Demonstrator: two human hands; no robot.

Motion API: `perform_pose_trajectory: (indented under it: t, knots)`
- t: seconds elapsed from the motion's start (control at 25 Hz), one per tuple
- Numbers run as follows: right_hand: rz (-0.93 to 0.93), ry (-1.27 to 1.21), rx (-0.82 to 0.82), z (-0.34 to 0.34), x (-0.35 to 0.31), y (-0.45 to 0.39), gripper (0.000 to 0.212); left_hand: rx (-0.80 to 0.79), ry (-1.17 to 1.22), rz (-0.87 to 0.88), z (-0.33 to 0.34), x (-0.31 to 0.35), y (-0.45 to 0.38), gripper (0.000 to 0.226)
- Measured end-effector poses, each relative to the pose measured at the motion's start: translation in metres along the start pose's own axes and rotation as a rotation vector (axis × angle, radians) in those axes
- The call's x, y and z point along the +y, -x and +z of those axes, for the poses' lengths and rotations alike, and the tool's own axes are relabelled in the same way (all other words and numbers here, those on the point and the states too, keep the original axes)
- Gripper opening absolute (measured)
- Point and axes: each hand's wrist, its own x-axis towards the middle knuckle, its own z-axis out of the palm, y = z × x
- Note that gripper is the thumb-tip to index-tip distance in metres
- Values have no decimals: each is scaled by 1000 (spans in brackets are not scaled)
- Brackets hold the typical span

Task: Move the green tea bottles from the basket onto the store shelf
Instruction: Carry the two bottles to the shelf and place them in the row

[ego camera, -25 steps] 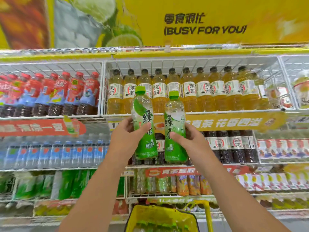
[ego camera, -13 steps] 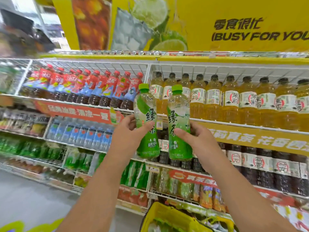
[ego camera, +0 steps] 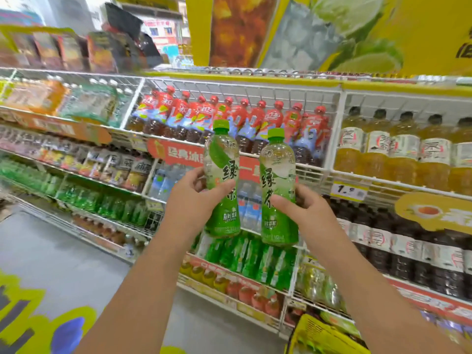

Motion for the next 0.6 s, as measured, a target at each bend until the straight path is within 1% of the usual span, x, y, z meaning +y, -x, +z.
perform_pose_trajectory:
  t: [0.08,0.2,0.24,0.32,0.36,0.4,0.44,0.52,0.6]
  knots:
    - [14,8,-1,51,-3,-10,91,0,-44,-2,-54,-2,-17,61]
    - [16,-5,-28,126,-8,-30,79,19,-78,-7,-129,-12,-41,64]
    - [15,-5,-30,147,-9,-36,81,30,-81,-15,-148,-16,-49,69]
    - [24,-1,-31,184,-10,-50,95,66,-93,-21,-183,-25,-65,82]
    - [27,8,-30,201,-8,-60,100,80,-87,-27,-201,-31,-75,84]
    - [31,13,-33,216,-6,-71,103,86,-77,-38,-217,-38,-85,80]
    - [32,15,-32,229,-4,-82,104,87,-67,-52,-231,-43,-95,72]
    - [20,9,-42,253,2,-107,95,88,-50,-61,-257,-55,-118,53]
    - [-1,-11,-74,278,12,-137,88,102,-45,-58,-279,-68,-146,50]
